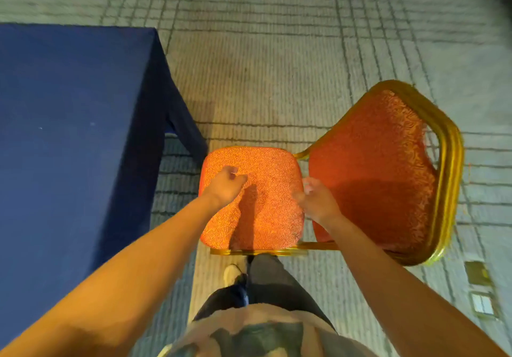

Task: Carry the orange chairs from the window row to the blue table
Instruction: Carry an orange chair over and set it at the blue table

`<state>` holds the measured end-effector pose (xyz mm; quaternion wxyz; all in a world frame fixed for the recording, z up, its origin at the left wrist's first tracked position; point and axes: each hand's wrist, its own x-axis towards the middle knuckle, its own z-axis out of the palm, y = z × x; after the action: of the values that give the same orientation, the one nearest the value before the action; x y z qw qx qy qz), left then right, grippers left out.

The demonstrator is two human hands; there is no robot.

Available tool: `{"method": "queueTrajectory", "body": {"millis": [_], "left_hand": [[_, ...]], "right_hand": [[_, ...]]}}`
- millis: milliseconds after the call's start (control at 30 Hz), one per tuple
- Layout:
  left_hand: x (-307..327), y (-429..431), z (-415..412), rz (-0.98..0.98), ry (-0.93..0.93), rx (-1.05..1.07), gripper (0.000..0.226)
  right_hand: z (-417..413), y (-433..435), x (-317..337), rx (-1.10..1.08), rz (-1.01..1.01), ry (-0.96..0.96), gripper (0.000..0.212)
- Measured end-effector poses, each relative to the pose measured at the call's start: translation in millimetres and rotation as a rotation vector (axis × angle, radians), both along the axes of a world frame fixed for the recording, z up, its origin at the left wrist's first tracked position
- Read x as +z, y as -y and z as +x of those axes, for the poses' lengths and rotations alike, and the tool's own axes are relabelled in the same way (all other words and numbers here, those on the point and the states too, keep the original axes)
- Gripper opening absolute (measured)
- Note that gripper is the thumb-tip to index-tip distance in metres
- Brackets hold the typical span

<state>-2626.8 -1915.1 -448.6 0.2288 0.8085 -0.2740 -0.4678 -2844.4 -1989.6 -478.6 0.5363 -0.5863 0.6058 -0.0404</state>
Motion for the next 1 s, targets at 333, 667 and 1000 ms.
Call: {"method": "queueTrajectory", "body": {"millis": [333, 667, 1000], "left_hand": [[70, 30, -39, -0.14, 0.07, 0.085, 0.047], [84, 58, -134, -0.22, 0.168, 0.421, 0.038], [73, 92, -177, -0.255, 0.13, 0.752, 0.029]], "right_hand": [[-21, 50, 76, 0.208, -0.19, 0.015, 0.05], [-69, 165, 117, 0.715, -0.268, -0.063, 0.072], [-53, 213, 123, 1.099, -0.229, -0.203, 0.076]]}}
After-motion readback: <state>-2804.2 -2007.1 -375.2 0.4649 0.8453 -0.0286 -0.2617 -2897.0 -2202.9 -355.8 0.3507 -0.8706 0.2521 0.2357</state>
